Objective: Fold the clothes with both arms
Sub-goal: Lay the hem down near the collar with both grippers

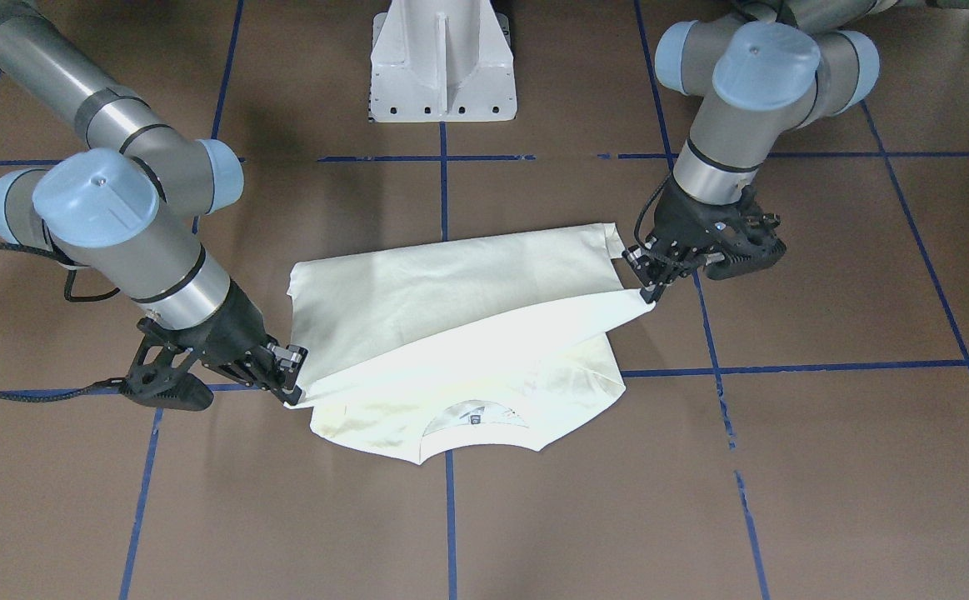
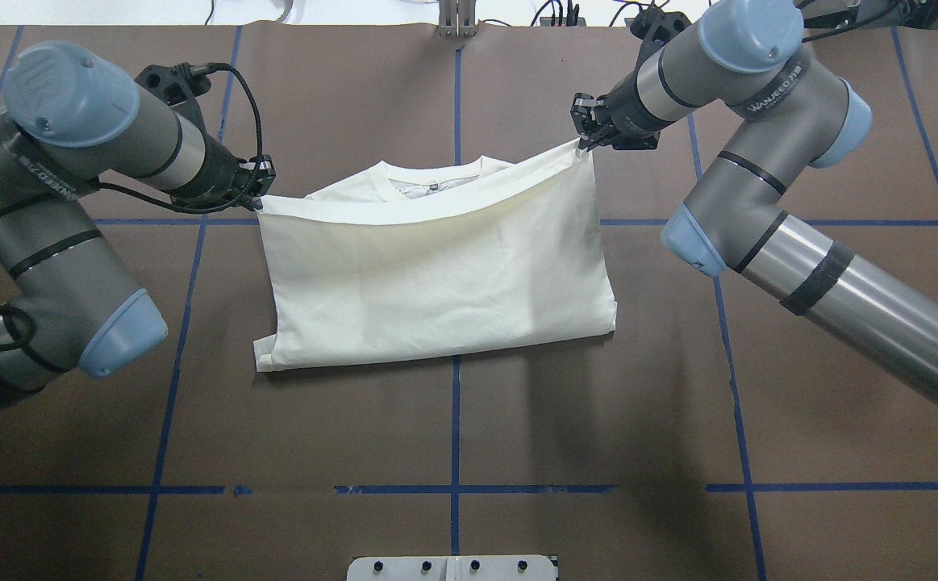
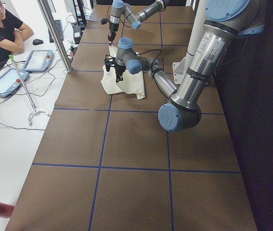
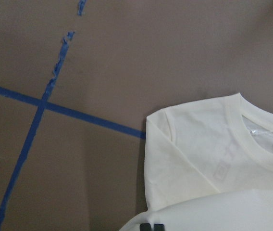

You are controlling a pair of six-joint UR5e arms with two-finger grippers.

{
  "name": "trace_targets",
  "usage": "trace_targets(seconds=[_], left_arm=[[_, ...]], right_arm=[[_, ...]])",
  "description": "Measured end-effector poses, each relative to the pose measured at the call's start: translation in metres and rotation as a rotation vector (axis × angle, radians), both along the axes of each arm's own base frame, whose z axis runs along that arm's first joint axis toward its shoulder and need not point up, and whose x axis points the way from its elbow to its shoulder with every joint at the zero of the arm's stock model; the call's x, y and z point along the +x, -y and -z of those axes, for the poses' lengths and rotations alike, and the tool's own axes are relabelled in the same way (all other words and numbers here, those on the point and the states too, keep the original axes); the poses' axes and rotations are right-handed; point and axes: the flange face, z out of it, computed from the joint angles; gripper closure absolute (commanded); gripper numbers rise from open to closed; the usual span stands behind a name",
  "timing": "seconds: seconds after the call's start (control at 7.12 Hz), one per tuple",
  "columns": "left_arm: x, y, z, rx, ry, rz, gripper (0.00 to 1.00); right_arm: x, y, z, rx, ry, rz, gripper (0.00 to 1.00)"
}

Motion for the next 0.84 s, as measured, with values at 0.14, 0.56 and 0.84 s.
trace_targets(seconds=[0.14, 0.56, 0.84], left_arm=[[0.009, 0.023, -0.030, -0.001, 0.006, 0.014, 1.00], [0.024, 0.045, -0.074, -0.004, 0.009, 0.024, 1.00], [0.028, 0.047, -0.066, -0.010, -0.005, 0.032, 1.00]], right_arm=[[-0.006, 0.012, -0.008, -0.020, -0.018, -0.004, 1.00], [-0.015, 0.020, -0.026, -0.051, -0.043, -0.002, 1.00], [-0.021, 0.018, -0.023, -0.051, -0.041, 0.005, 1.00]])
